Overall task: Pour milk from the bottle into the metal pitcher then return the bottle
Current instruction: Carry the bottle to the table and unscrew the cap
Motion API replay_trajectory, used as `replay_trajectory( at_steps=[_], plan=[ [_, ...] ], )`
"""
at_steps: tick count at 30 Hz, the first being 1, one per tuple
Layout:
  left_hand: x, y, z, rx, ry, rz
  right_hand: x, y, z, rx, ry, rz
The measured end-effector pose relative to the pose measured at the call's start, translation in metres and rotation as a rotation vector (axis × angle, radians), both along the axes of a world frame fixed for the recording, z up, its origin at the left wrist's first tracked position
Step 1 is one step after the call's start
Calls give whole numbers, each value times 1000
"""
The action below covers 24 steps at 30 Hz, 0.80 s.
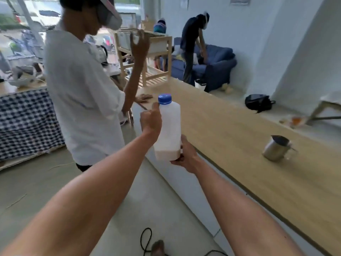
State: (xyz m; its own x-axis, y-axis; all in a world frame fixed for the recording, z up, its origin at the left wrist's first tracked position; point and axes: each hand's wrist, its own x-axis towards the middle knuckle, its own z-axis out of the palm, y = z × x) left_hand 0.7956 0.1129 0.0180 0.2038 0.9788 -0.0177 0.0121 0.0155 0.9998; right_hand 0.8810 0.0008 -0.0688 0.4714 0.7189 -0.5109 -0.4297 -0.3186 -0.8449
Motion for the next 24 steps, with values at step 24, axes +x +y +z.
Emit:
replay_trajectory(
  at_steps=[24],
  plan=[
    [322, -95, -29, -24, -16, -835, 227, -110, -32, 39, 67, -821]
  ],
)
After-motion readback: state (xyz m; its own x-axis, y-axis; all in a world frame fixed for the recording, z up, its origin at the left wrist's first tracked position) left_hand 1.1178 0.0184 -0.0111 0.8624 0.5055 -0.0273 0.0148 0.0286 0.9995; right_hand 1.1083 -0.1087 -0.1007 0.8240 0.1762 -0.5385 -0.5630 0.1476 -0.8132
